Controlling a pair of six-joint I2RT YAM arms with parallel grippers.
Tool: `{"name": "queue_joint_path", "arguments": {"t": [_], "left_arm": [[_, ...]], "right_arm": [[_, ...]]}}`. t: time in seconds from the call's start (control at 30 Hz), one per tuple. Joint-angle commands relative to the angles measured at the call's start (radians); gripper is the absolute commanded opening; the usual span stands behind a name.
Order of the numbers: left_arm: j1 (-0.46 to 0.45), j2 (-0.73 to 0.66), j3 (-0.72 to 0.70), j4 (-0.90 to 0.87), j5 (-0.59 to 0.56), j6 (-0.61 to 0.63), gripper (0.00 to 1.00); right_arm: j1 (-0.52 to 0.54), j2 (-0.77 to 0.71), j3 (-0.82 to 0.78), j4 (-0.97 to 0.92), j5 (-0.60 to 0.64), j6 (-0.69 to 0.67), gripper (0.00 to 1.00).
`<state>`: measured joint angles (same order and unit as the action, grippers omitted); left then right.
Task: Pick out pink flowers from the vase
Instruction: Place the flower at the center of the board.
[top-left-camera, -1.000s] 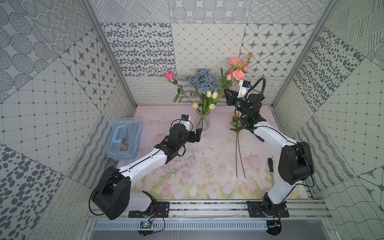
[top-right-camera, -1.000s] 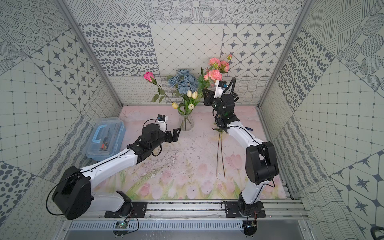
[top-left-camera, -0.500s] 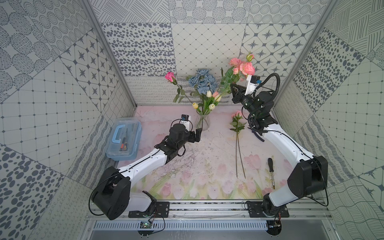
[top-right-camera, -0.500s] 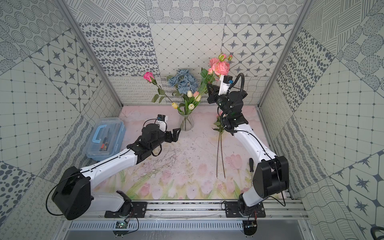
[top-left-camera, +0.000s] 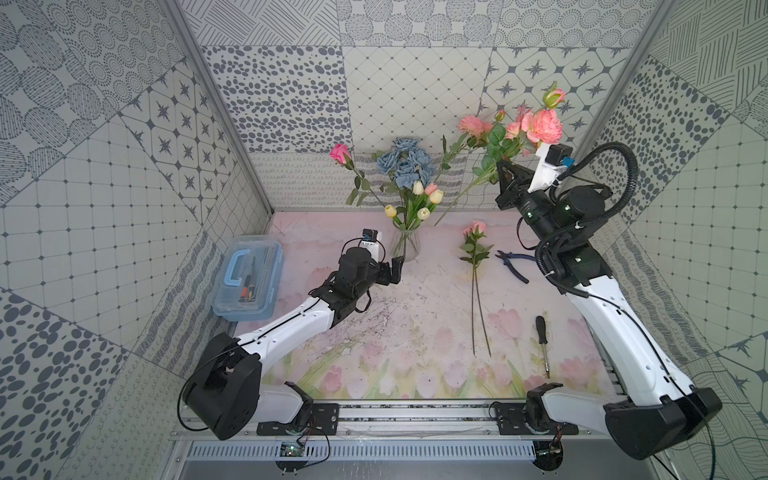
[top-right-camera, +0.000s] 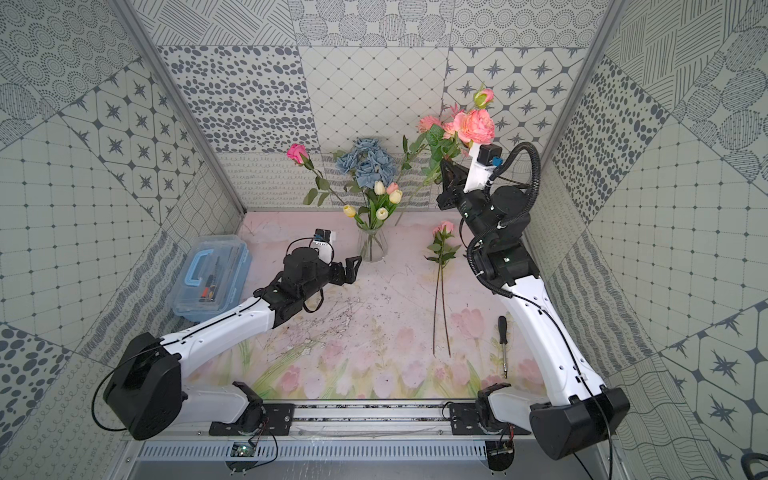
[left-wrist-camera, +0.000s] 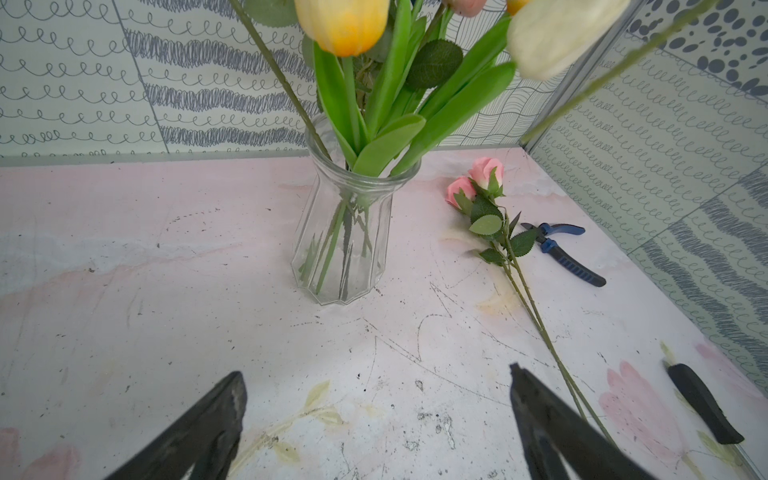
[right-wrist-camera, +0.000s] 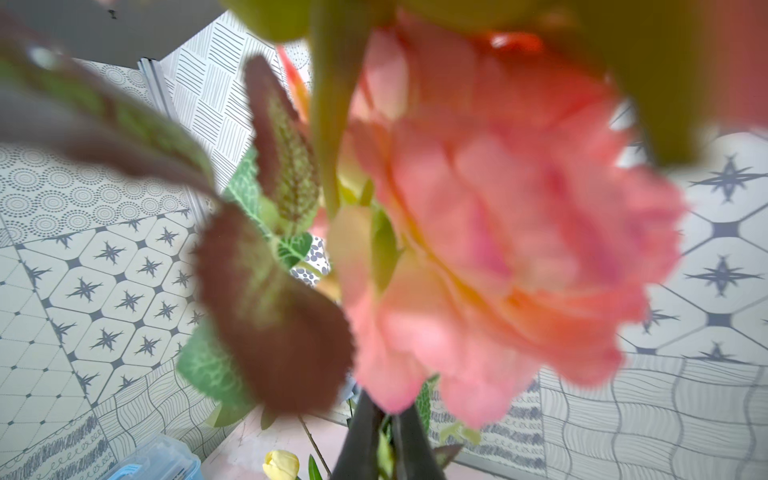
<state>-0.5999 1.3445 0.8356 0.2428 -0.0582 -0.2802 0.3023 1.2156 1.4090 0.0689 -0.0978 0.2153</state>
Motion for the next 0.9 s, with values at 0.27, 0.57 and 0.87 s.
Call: {"name": "queue_joint_path", "arguments": {"t": [0.27, 0.57, 0.87], "left_arm": [[0.004, -0.005, 0.008, 0.039, 0.025, -0.020, 0.99], [0.004, -0.010, -0.007, 0.048, 0.020, -0.011, 0.99], [0.005, -0.007, -0.013, 0.057, 0.024, -0.013, 0.99]], "right_arm": [[-0.046, -0.048, 0.165, -0.567, 0.115, 0.039, 0.02], [-0.144, 0.003, 0.102, -0.878, -0.005, 0.055, 0.04], [-0.213, 0.090, -0.109, -0.813, -0.082, 0.085, 0.04]]}}
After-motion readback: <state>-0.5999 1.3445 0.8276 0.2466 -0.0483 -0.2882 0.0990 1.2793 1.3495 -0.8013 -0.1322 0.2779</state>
